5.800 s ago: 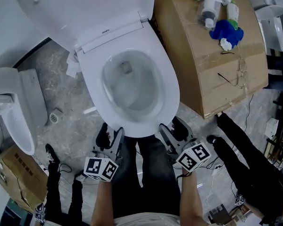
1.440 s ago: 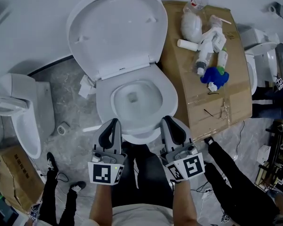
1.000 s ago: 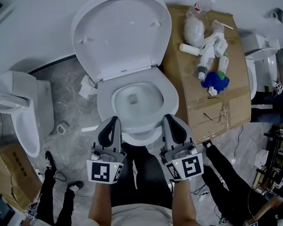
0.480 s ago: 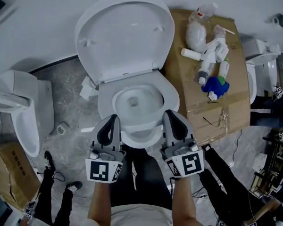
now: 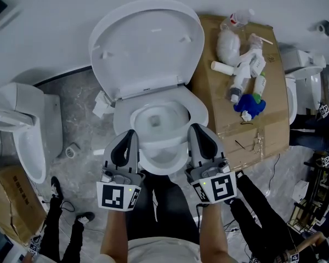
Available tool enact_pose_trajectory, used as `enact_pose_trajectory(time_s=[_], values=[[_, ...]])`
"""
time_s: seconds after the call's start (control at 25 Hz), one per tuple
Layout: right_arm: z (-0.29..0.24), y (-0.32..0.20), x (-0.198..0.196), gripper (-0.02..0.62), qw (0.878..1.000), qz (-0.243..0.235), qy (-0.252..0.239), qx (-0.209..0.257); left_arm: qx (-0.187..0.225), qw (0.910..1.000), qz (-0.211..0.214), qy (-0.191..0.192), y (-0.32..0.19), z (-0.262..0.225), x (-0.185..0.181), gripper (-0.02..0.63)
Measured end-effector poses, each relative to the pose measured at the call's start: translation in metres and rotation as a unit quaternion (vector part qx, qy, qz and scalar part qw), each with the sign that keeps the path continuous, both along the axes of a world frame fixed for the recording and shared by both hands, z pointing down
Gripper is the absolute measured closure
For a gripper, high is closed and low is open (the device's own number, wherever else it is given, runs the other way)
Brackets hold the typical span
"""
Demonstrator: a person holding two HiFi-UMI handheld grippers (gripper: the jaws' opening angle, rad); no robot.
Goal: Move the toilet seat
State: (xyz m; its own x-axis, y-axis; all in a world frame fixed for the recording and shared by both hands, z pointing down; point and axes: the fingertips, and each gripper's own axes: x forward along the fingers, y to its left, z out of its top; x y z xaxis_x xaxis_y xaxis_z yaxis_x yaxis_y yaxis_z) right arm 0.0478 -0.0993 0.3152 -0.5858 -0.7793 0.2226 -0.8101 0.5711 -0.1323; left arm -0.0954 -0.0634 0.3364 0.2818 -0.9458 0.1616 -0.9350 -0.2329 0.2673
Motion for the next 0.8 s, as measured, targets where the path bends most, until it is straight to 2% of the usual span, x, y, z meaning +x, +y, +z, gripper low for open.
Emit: enact_pose_trajectory(time_s=[0.8], values=[[-0.016, -0.036, -0.019, 0.574, 0.999, -0.013, 0.012, 0.035, 0.017, 0.9998, -0.01, -0.008, -0.031, -0.015, -0.015, 0.595]])
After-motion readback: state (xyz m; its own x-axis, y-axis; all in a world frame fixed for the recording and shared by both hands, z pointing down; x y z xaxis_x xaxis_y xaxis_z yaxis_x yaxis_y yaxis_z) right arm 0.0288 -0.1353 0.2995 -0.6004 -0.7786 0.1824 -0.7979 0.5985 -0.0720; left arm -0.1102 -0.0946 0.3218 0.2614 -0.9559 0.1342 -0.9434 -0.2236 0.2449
